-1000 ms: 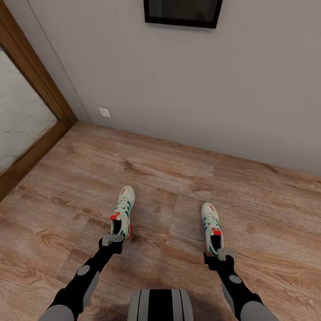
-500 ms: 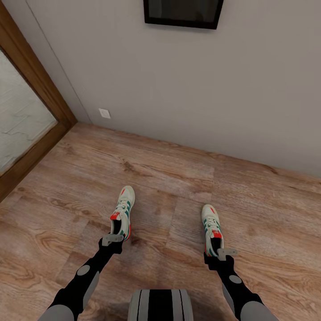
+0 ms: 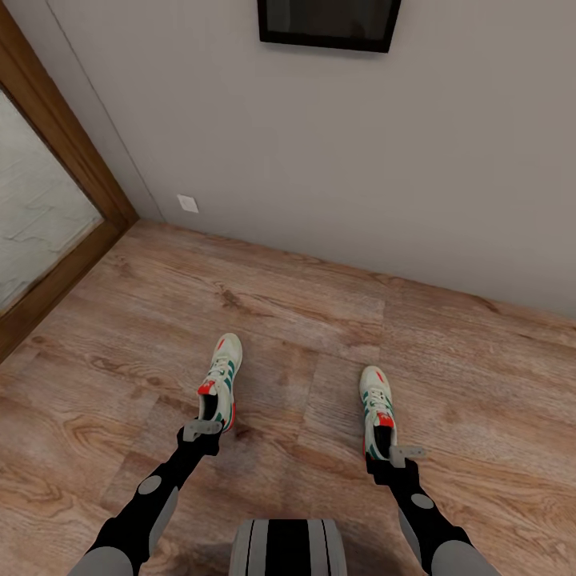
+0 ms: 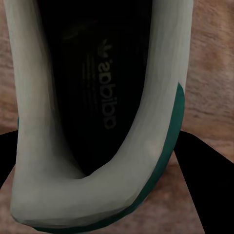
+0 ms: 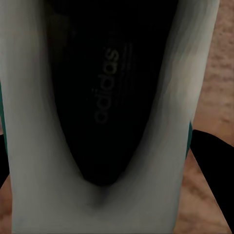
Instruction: Pick up the two gym shoes and the two sandals from the corridor floor and place them onto the hallstand (shoe rack) in the corridor, making sure they are on the rack and not on the floor. Arrange them so the two gym shoes are next to each other and the two sandals are next to each other.
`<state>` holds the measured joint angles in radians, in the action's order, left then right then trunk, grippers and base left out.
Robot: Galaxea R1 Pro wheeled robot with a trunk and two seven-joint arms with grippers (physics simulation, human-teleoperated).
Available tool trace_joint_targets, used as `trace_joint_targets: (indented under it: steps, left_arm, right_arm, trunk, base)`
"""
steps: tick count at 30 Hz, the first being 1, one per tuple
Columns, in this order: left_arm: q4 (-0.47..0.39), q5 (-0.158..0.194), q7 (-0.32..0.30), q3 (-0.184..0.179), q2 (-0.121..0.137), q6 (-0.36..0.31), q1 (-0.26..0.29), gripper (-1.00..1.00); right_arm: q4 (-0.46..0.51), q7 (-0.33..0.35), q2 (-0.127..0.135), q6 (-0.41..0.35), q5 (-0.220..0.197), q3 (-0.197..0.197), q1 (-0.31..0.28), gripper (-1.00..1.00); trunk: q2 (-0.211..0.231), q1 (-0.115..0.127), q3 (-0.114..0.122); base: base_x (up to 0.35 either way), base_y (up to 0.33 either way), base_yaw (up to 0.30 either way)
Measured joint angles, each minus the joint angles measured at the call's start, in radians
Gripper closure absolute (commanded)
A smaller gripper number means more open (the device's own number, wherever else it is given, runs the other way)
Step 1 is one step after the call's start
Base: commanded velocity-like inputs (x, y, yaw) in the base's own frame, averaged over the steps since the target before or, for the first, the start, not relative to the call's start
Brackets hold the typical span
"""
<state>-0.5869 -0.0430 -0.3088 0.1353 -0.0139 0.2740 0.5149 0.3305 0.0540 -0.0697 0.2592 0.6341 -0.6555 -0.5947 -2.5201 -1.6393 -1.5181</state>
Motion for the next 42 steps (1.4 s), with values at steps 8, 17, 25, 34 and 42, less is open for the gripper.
trace_joint_targets:
  steps: [8,17,25,34,42]
  left_arm:
    - [-0.001,0.001,0.000,-0.001,0.001,0.001,0.000,1.00]
    - [0.001,0.004,0.001,0.004,0.001,0.000,0.000,1.00]
    - [0.001,0.008,0.003,0.008,0.010,-0.003,-0.002,1.00]
    - [0.013,0.004,0.012,0.015,0.050,-0.007,-0.038,1.00]
    - [0.017,0.014,0.019,0.076,0.082,0.005,-0.187,1.00]
  right_arm:
    - [0.000,0.000,0.000,0.000,0.000,0.000,0.000,1.00]
    - [-0.001,0.000,0.000,0.000,0.000,0.001,0.000,1.00]
    - [0.000,0.000,0.000,0.000,0.000,0.001,0.000,1.00]
    - [0.005,-0.001,0.000,0.002,0.000,0.001,0.000,1.00]
    - [0.008,-0.002,0.034,0.011,0.000,0.000,0.011,1.00]
  trunk:
    - [0.001,0.001,0.011]
    - [0.003,0.005,0.046]
    - [0.005,0.009,0.077]
    - [0.007,0.013,0.112]
    - [0.009,0.017,0.150]
  base:
    - [0.000,0.000,0.000]
    - [0.000,0.000,0.000]
    - [0.000,0.000,0.000]
    - [0.000,0.000,0.000]
    - [0.000,0.000,-0.109]
